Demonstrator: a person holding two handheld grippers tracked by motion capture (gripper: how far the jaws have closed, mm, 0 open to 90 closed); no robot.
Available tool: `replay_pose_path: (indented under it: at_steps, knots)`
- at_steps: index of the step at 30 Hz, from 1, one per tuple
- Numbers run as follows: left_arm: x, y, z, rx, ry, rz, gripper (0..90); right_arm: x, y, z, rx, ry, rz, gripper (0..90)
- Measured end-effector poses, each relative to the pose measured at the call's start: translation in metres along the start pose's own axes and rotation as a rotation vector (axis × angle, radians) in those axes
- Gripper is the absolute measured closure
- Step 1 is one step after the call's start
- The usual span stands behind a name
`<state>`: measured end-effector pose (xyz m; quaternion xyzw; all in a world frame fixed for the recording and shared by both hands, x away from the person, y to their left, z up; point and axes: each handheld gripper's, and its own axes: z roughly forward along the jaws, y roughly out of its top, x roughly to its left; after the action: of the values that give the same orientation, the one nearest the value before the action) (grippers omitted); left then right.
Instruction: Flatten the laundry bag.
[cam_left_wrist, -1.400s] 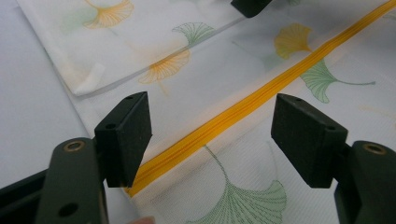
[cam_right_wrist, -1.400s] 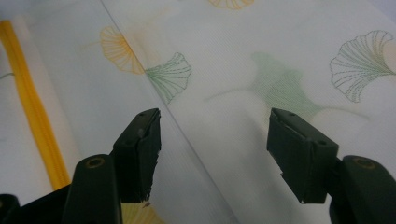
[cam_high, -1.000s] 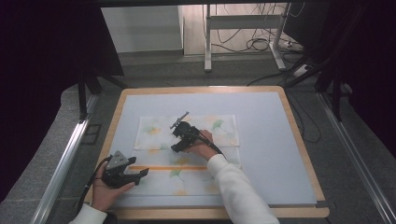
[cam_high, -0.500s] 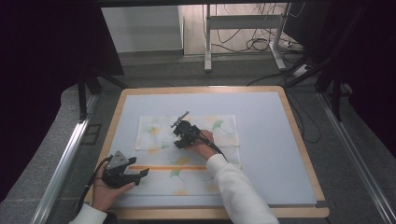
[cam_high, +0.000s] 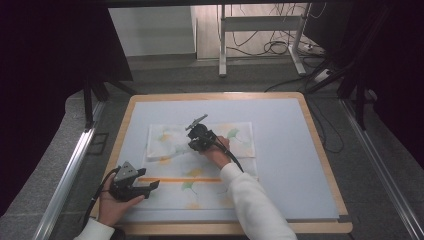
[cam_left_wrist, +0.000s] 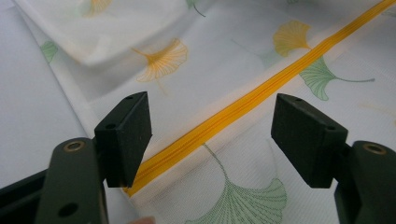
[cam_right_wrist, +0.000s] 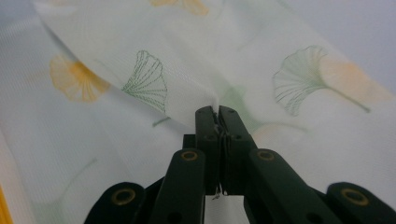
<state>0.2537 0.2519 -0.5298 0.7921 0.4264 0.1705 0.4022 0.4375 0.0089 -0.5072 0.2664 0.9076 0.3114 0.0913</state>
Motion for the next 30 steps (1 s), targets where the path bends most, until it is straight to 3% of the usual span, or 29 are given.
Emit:
replay_pose_path:
  at_steps: [4,9,12,19,26,30]
  knots:
    - [0.000,0.000,0.000,0.000,-0.001,0.000,28.7,-0.009,0.004,-0.007,-0.037,0.010,0.041,87.7]
    - [0.000,0.000,0.000,-0.001,-0.002,-0.001,28.8,-0.030,0.011,-0.014,-0.085,0.030,0.139,88.1]
    - [0.001,0.000,0.000,-0.002,-0.003,-0.002,28.8,-0.036,0.013,-0.015,-0.095,0.022,0.160,88.2]
    - [0.002,-0.001,-0.001,-0.004,-0.006,-0.004,28.8,-0.067,0.017,-0.008,-0.125,-0.004,0.266,88.3]
    - [0.002,0.000,0.000,-0.008,-0.009,-0.005,28.8,-0.084,0.022,0.001,-0.128,-0.044,0.306,88.2]
    - [0.003,0.000,0.000,-0.006,-0.011,-0.004,28.8,-0.090,0.026,0.005,-0.121,-0.060,0.299,88.2]
